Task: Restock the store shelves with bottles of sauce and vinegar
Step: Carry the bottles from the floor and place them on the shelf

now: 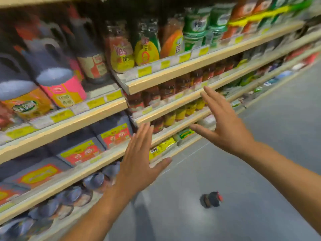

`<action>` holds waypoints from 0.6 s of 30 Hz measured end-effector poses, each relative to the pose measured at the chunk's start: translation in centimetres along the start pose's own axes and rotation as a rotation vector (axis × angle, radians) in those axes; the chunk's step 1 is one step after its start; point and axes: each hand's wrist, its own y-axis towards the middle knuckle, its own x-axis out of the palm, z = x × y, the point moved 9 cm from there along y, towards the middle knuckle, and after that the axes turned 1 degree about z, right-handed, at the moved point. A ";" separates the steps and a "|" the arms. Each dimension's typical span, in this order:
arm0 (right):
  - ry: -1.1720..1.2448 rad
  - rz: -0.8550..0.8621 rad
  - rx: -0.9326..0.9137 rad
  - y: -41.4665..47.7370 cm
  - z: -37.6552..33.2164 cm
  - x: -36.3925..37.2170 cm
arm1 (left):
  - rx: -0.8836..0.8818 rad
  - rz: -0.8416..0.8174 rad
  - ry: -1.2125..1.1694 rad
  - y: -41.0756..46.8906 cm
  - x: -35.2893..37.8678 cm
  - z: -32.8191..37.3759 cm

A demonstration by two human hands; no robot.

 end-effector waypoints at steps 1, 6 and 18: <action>-0.015 -0.011 0.029 -1.2 2.3 -0.6 | -0.011 -0.067 -0.021 0.2 2.9 0.9; -0.023 -0.105 0.176 -8.4 13.5 -0.1 | -0.103 -0.349 -0.110 -1.6 18.1 3.3; 0.125 -0.281 0.706 -31.6 35.4 23.7 | -0.182 -0.903 -0.105 -12.0 54.1 -4.9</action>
